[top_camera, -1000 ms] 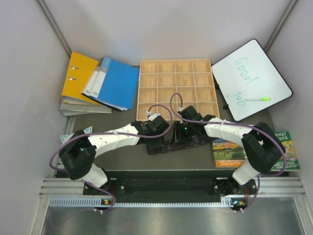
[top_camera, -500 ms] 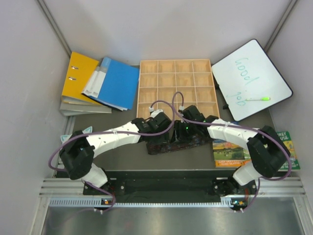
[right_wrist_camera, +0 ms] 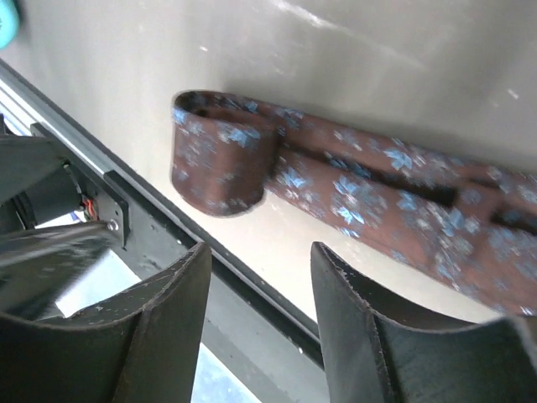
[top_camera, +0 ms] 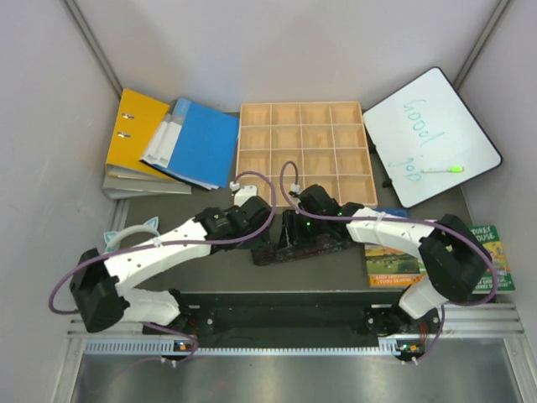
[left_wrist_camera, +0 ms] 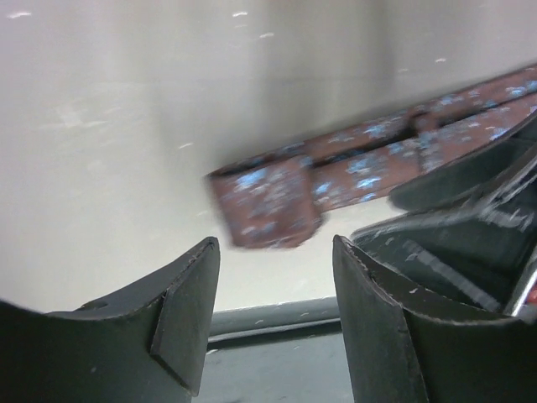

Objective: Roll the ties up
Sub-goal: Roll the tie at the center of the board.

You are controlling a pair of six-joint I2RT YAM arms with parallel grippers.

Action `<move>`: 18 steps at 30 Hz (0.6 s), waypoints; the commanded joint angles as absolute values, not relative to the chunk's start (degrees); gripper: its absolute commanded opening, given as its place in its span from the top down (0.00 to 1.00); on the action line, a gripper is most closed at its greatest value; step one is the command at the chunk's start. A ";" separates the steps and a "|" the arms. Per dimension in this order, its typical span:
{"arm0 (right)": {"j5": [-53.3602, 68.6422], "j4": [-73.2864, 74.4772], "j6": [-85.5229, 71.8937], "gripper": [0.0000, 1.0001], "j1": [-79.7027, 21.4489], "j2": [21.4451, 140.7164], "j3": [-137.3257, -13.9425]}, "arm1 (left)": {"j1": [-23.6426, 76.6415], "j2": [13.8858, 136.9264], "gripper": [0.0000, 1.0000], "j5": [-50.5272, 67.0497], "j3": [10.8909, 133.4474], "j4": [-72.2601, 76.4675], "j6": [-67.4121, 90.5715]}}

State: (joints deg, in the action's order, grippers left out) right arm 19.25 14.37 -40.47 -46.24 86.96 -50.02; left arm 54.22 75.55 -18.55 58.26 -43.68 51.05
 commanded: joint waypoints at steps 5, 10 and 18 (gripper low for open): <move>17.49 12.22 -36.65 0.46 -48.86 92.28 -57.83 | 53.97 61.71 0.38 -25.49 48.79 -49.83 53.61; 17.31 13.45 -35.51 0.46 -49.31 96.23 -62.13 | 53.70 58.63 0.38 -25.93 47.29 -51.23 54.23; 16.35 14.85 -35.33 0.59 -50.19 100.46 -64.52 | 53.61 58.62 0.38 -26.10 46.32 -51.68 54.49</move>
State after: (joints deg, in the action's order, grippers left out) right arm 17.65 14.55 -36.38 -49.47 99.66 -62.46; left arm 53.78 59.59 -24.95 47.27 -51.16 53.89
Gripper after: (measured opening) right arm 0.446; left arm 0.623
